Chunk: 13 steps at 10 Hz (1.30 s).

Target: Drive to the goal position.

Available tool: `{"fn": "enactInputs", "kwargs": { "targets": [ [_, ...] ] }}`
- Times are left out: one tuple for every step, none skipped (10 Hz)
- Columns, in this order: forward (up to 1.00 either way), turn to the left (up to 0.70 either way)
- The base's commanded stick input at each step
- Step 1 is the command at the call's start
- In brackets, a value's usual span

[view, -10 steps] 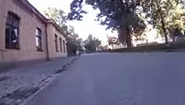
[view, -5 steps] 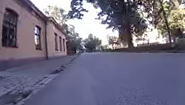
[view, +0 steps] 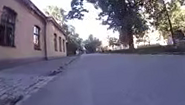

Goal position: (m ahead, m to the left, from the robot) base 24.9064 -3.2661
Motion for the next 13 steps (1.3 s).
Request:
{"fn": "enactInputs", "kwargs": {
  "targets": [
    [0.7, 0.0],
    [0.7, 0.0],
    [0.7, 0.0],
    [0.7, 0.0],
    [0.7, 0.0],
    [0.7, 0.0],
    [0.7, 0.0],
    [0.7, 0.0],
    [0.53, 0.0],
    [0.5, 0.0],
    [0.5, 0.0],
    [0.5, 0.22],
    [0.5, 0.5]
  ]
}}
